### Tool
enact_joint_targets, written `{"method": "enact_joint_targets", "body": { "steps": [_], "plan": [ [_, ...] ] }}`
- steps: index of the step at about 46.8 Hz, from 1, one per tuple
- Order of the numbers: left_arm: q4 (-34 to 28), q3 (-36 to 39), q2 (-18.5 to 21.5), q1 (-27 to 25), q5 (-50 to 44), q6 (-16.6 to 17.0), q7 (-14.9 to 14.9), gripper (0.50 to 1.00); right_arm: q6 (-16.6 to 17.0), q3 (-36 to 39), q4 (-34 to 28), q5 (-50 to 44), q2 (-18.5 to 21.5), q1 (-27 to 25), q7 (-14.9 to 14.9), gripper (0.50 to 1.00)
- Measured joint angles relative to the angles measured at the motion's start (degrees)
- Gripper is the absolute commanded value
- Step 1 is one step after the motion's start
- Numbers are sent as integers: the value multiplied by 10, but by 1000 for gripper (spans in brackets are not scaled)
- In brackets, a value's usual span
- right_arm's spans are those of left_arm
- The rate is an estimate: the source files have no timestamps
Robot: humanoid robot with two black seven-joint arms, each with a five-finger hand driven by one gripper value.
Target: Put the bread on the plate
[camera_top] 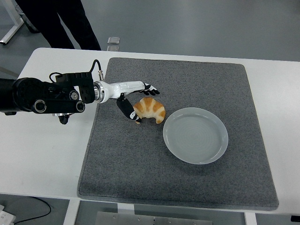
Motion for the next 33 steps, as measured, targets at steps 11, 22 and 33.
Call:
{"method": "enact_joint_targets", "body": {
  "steps": [11, 22, 33],
  "plan": [
    [3, -1, -16, 7, 0, 17, 0, 943, 0, 0, 0, 0, 0, 0, 0, 952],
    [4, -2, -23, 8, 0, 22, 0, 930, 0, 0, 0, 0, 0, 0, 0, 952],
    [5, -1, -27, 8, 0, 25, 0, 861, 0, 0, 0, 0, 0, 0, 0, 952]
  ]
}}
